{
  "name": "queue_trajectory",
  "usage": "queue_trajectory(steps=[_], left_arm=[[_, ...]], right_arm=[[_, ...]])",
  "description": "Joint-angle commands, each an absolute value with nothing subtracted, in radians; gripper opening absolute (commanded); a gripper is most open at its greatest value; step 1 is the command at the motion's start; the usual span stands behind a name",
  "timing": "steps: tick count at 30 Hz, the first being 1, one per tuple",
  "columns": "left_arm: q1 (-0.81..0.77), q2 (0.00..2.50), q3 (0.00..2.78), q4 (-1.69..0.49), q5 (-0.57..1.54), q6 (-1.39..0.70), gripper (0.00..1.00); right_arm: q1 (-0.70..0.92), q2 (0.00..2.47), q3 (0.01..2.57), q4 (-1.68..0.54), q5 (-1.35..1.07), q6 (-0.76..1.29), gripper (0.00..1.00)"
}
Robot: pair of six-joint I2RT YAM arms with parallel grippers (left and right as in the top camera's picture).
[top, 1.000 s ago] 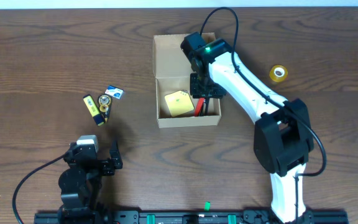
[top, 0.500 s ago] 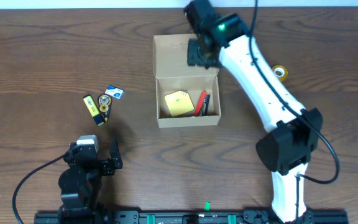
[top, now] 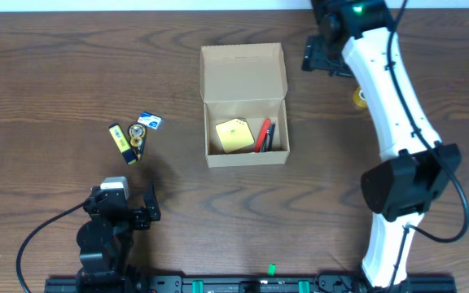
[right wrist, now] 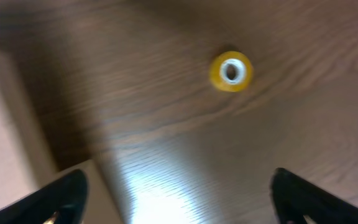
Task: Pack container
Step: 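Move the right gripper to the yellow tape roll and grasp it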
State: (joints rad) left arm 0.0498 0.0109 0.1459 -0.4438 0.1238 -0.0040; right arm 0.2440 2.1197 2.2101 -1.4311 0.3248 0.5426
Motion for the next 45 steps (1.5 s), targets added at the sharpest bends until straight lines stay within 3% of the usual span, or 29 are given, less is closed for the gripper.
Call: queue_trajectory(steps=[1, 25, 45], left_arm=[[0.050, 0.004, 0.127, -0.443, 0.123, -0.012, 0.95], [0.050, 0.004, 0.127, -0.443, 0.123, -0.012, 0.95], [0.050, 0.004, 0.127, -0.443, 0.123, -0.012, 0.95]], right_arm=[[0.189, 2.103, 2.144, -1.411, 0.343, 0.523, 0.99], [-0.124, 2.106, 1.625, -0.707, 0.014, 0.155, 0.99], [-0.084, 2.213, 1.621, -0.621, 0.030, 0.153, 0.99]])
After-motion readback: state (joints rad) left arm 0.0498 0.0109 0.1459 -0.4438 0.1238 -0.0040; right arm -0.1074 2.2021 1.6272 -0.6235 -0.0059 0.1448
